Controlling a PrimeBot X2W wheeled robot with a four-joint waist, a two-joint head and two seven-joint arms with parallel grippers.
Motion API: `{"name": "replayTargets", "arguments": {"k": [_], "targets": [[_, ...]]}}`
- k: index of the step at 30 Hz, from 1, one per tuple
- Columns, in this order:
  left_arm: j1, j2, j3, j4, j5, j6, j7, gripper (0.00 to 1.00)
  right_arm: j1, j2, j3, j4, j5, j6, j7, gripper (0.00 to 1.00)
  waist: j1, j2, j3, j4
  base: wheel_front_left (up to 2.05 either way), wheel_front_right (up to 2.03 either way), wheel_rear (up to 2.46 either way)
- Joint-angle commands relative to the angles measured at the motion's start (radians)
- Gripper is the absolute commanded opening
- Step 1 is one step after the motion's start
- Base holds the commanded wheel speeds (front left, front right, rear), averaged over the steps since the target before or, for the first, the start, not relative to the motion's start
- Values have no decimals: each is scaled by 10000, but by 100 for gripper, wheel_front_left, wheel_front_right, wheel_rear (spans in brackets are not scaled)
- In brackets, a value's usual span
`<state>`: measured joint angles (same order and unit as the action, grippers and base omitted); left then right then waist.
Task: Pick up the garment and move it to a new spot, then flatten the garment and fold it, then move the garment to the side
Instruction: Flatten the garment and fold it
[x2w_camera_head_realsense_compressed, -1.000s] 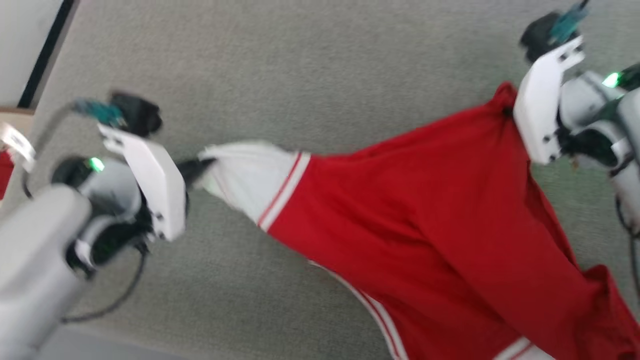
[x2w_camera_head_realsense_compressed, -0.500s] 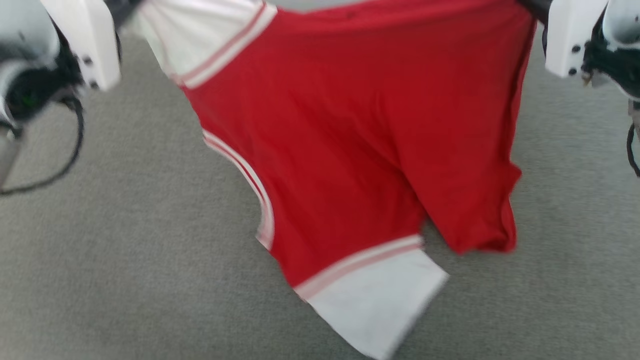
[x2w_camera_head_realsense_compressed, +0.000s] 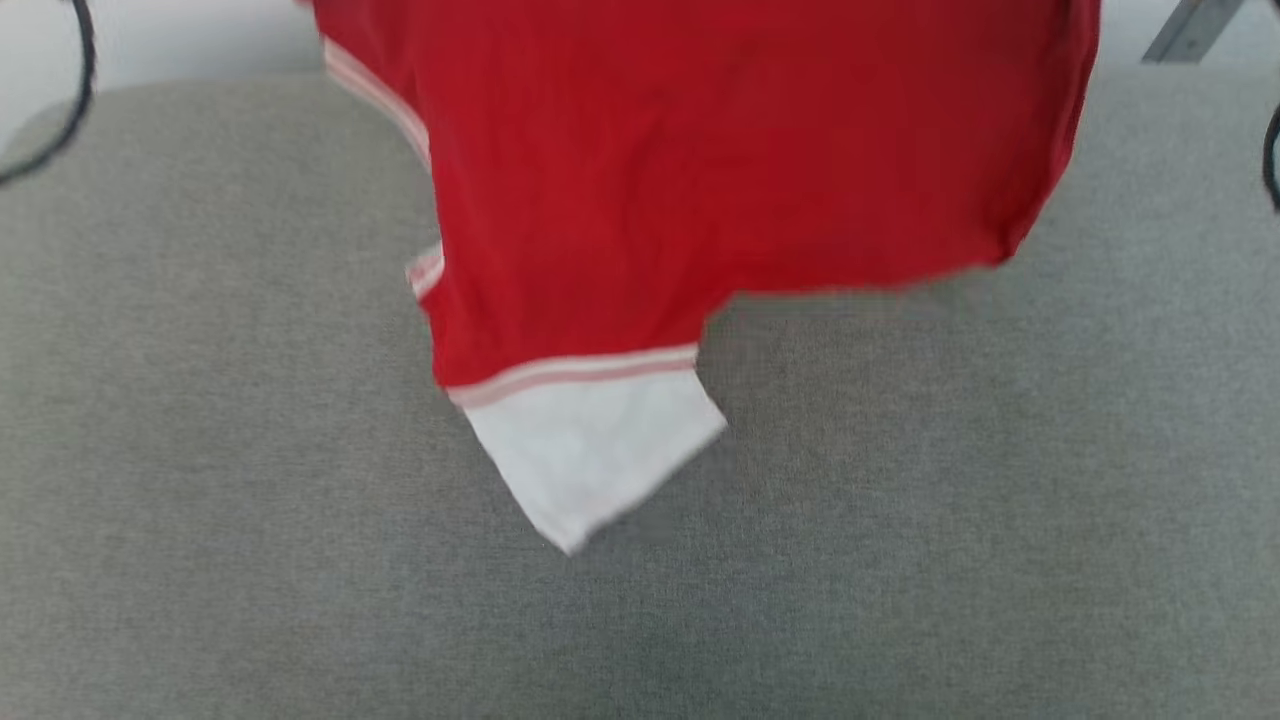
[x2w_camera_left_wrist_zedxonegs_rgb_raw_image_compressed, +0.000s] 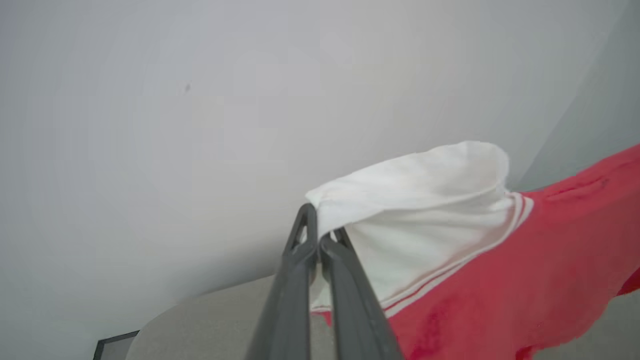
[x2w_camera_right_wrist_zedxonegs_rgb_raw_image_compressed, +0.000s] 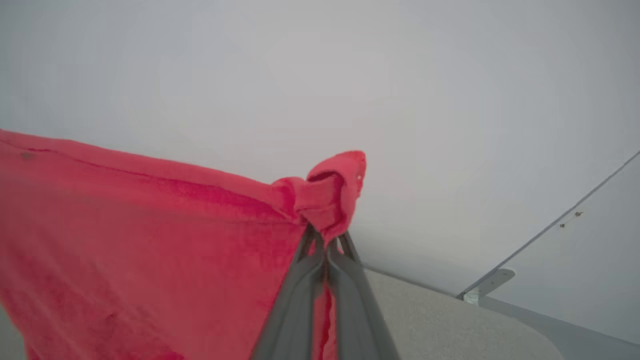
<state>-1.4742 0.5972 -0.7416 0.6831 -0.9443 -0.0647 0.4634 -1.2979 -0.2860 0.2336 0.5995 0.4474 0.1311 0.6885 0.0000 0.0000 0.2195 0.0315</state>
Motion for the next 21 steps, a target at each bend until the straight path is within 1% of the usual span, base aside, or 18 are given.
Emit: {"name": "replayTargets", "arguments": {"k": [1, 4, 9, 12, 14, 15, 17, 21], "targets": [[-234, -100, 67, 200, 129, -40, -343, 0, -217, 106, -113, 252, -262, -7, -362, 0, 0, 0, 365, -91, 0, 0, 0], [-1145, -390, 169, 906, 723, -78, -1754, 0, -1043, 476, -529, 1179, -1310, -7, -1826, 0, 0, 0, 939, -133, 0, 0, 0], [-2621, -834, 380, 2089, 1676, 197, -4772, 0, -2343, 1032, -1899, 2592, -3475, -8, -5272, 0, 0, 0, 1715, -93, 0, 0, 0], [-3366, -1093, 448, 2619, 2038, 53, -6481, 0, -2883, 1293, -2795, 3088, -4872, -8, -7207, 0, 0, 0, 2018, -28, 0, 0, 0], [-3722, -1243, 437, 2765, 2268, -142, -7041, 0, -3142, 1481, -3261, 3194, -5829, -7, -8280, 0, 0, 0, 2177, 43, 0, 0, 0], [-3773, -1291, 468, 2831, 2350, -234, -7167, 0, -3152, 1553, -3479, 3347, -6245, -7, -8591, 0, 0, 0, 2212, 72, 0, 0, 0], [-3569, -1344, 502, 2964, 2459, -385, -7272, 0, -3127, 1694, -3835, 3601, -6873, -7, -8881, 0, 0, 0, 2265, 144, 0, 0, 0], [-2669, -1494, 120, 3438, 2359, -610, -7263, 0, -2614, 1809, -4159, 4435, -7590, -7, -8816, 0, 0, 0, 2158, 275, 0, 0, 0]]}}
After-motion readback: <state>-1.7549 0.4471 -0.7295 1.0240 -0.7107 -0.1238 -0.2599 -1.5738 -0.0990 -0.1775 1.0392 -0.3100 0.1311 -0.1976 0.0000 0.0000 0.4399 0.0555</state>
